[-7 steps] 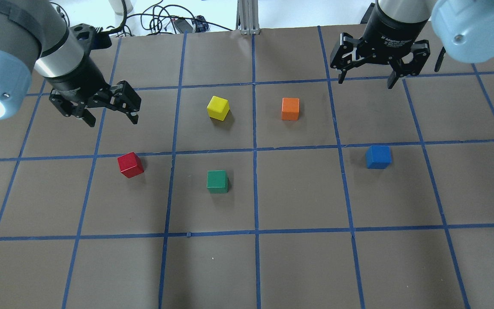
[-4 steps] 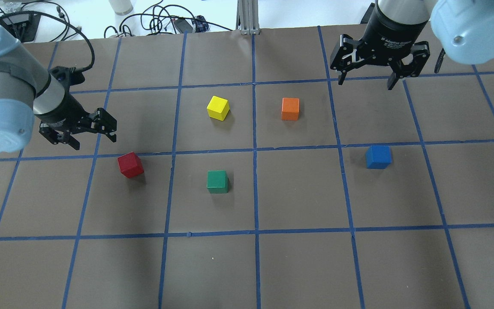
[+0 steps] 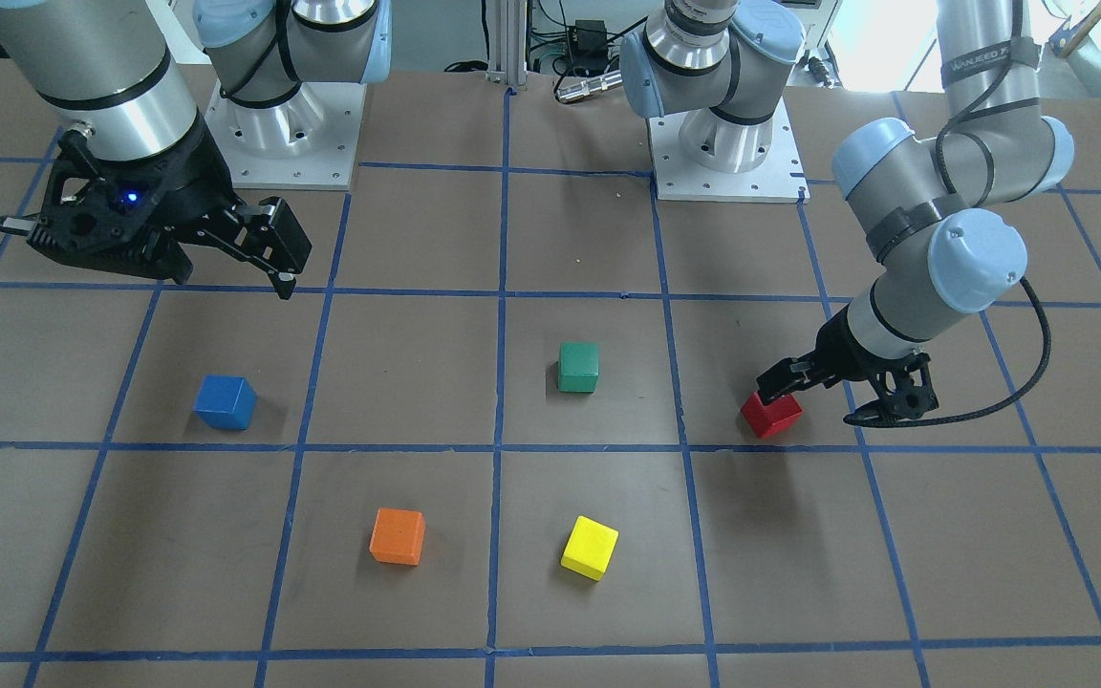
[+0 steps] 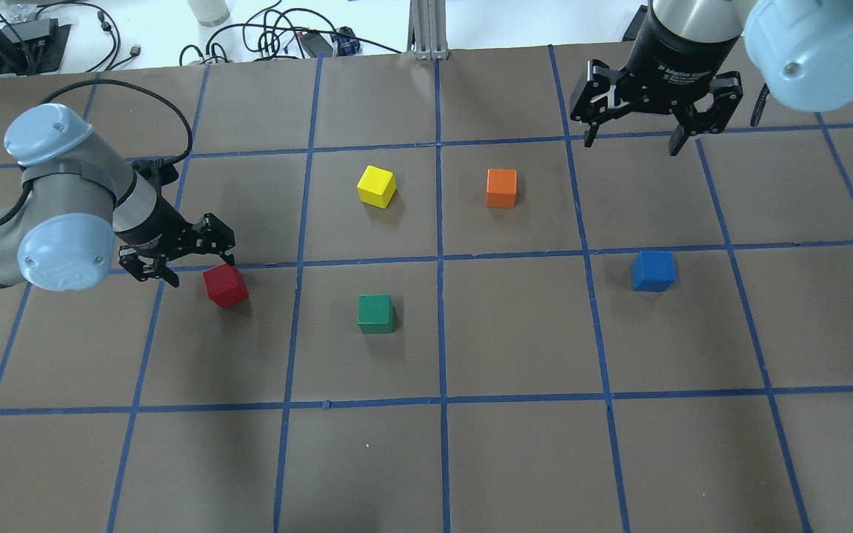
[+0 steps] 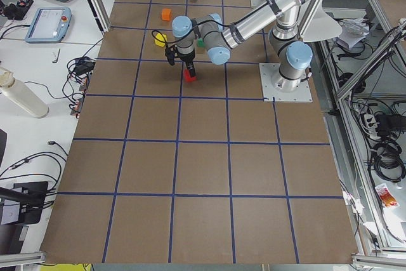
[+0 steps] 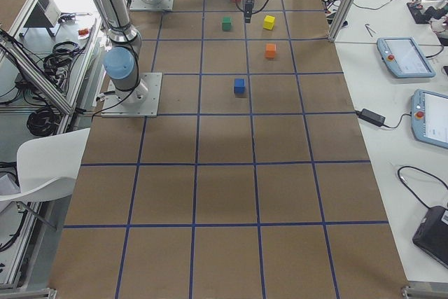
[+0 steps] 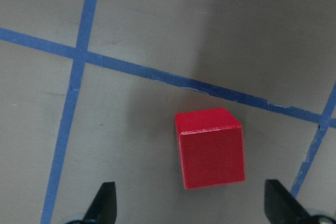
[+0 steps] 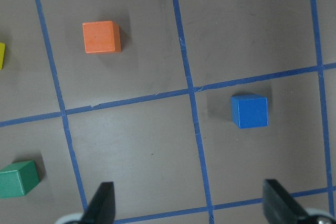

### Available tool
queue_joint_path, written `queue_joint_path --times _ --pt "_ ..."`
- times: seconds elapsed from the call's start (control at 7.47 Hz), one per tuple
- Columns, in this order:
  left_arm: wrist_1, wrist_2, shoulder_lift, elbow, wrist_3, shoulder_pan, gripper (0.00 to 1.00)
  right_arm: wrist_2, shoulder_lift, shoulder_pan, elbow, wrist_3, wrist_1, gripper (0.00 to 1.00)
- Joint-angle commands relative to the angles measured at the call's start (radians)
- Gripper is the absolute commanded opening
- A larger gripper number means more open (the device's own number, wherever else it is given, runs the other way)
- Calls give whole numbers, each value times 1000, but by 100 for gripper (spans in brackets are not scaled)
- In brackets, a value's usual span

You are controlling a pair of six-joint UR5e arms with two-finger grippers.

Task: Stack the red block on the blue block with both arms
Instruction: 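Move the left gripper down over the red cube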

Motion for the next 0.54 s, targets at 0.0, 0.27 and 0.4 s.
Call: queue_joint_path --times 0.0,0.27,0.4 --pt "65 -12 -58 -4 -4 -28 100 0 -1 0 1 0 2 100" --pt "65 20 -81 -13 -2 -29 100 0 -1 0 1 0 0 100" --pt "67 34 -84 -13 -3 -34 100 0 -1 -2 1 0 2 100"
